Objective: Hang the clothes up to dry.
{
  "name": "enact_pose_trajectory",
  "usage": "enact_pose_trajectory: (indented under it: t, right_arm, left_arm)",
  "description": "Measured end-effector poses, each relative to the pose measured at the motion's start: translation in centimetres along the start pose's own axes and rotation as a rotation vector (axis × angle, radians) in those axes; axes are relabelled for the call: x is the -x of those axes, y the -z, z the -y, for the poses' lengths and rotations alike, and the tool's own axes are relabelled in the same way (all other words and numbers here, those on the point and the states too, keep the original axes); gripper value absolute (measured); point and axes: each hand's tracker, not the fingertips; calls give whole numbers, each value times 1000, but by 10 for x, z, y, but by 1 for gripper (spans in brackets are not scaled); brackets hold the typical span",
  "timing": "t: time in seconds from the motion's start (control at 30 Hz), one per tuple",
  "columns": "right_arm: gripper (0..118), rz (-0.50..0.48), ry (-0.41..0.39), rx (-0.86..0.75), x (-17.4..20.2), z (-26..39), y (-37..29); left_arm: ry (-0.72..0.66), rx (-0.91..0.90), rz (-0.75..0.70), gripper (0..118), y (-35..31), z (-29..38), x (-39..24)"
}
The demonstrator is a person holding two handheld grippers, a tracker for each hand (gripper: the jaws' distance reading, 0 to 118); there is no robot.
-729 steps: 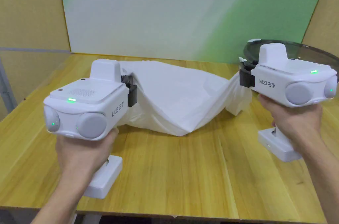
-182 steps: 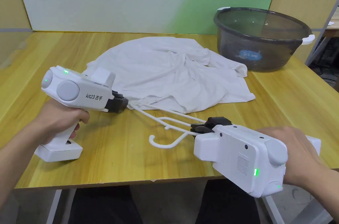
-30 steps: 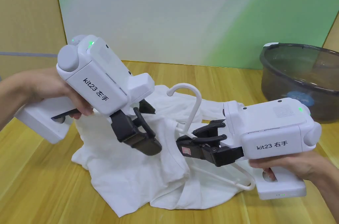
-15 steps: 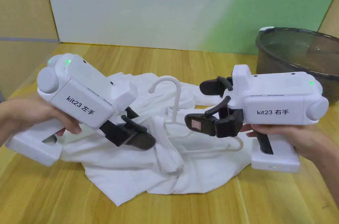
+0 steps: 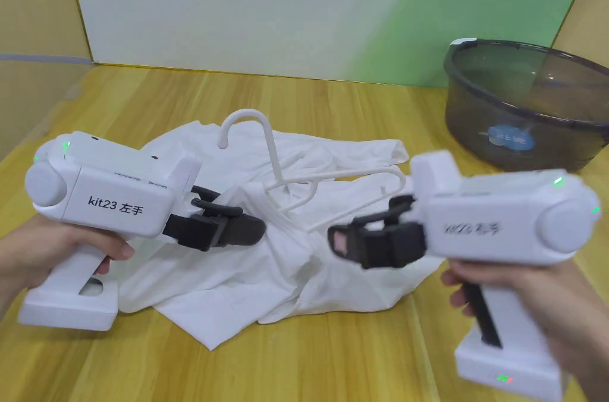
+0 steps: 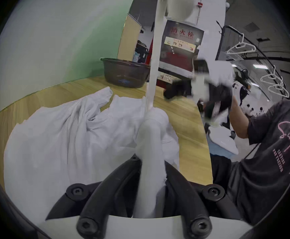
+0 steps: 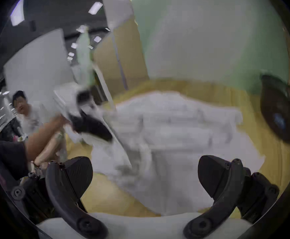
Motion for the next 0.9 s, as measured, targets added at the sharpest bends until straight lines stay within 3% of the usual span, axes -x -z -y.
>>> enact_pose_trajectory:
  t: [0.13,0.23,0.37,0.5,0.6,0.67,0.73,0.77,0.8,0.83,0.9]
  right_arm:
    - [117,127,-24,39,15,33,42]
    - [117,125,2,44,30,38,58]
    - [115,270,-144,55,53,32,68]
    - [113,330,-270,182,52,36,65]
    - [113,364,-206,183,33,37,50]
    - [112,429,-227,171,22,38,42]
    - [103,438,-183,172,10,36,39]
    - [96,395,-108,146,5,34,36]
    - [83,368,-76,126,1,34,36]
    - [75,347,-56,122,-1,34,36]
    - [72,347,-75,126,-1,32,39]
  left_arm:
    - [-10,-10,-4,2,1,2,7]
    - [-9,-30,-4,2,-1,2,13]
    - [4,-43,-22,2,0,3,12]
    - [-13,-67,-27,2,-4,3,12]
    - [-16,-81,-25,2,-9,4,9]
    - [-11,-85,-28,2,-10,4,7]
    - [-5,-82,-21,2,-9,4,3]
    - [-7,-84,-23,2,-8,3,2]
    - [-9,-83,-24,2,-7,3,1]
    - [-5,-83,-28,2,-6,2,0]
    - [2,-79,-26,2,-6,1,-1]
